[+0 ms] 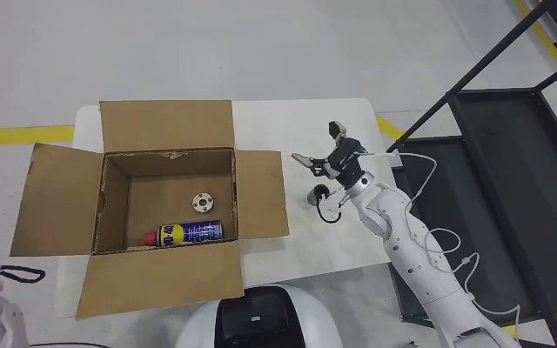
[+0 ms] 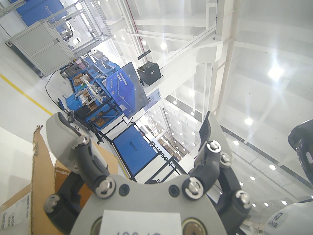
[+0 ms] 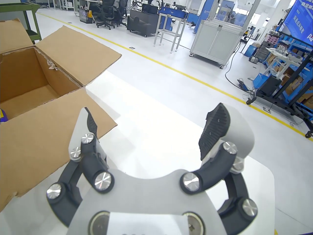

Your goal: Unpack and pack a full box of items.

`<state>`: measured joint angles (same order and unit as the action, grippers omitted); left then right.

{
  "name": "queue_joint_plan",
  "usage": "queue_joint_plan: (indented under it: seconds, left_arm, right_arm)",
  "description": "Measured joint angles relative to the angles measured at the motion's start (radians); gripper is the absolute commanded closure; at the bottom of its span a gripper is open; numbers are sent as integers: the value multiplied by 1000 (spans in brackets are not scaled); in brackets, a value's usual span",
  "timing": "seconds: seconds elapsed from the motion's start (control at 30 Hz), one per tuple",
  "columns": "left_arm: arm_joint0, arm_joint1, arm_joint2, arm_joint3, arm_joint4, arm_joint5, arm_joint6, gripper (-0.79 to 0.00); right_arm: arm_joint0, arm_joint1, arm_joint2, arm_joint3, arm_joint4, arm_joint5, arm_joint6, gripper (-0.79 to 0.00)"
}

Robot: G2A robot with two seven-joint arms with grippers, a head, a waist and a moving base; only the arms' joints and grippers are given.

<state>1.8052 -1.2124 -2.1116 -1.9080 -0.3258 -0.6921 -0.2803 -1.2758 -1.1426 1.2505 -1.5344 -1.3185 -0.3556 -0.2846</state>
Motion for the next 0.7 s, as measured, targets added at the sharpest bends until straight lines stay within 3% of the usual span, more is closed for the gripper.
queue_joint_plan:
  seconds: [0.47, 0.7]
  left_arm:
    - [0, 0, 0, 0, 0, 0, 0, -785]
    - [0, 0, 0, 0, 0, 0, 0, -785]
  right_arm:
    - [-1, 0, -1, 0, 1, 0, 3, -785]
    - [-57, 1, 28, 29, 33, 16, -9, -785]
